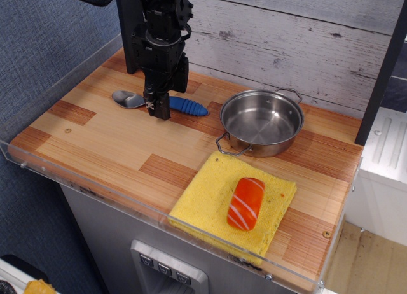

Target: Move the spoon to the front edge of the table.

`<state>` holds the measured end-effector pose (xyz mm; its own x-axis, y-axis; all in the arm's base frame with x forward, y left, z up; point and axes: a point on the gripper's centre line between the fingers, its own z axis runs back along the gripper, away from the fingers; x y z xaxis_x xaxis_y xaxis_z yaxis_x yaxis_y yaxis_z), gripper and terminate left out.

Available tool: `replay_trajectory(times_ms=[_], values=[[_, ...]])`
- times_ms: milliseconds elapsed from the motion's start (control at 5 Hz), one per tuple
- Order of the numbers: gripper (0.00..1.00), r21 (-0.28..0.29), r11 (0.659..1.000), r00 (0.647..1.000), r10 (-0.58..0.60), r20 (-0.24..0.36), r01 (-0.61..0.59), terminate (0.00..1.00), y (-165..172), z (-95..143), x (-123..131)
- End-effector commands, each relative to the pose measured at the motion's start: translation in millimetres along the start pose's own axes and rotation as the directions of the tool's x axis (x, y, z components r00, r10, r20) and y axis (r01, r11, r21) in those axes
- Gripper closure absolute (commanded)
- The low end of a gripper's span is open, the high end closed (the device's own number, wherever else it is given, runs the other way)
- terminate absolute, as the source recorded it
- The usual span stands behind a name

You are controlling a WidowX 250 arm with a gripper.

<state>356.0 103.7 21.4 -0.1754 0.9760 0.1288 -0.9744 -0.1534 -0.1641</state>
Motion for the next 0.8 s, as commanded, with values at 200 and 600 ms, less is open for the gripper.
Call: replay_trajectory(times_ms=[200,600], values=[[1.0,-0.013,0.998,0.998,0.063,0.006,-0.063,0.0,11.2,6.7,-6.1],[1.0,-0.025,0.999,1.0,0.029,0.014,-0.028,0.0,9.5,13.5,-5.6]])
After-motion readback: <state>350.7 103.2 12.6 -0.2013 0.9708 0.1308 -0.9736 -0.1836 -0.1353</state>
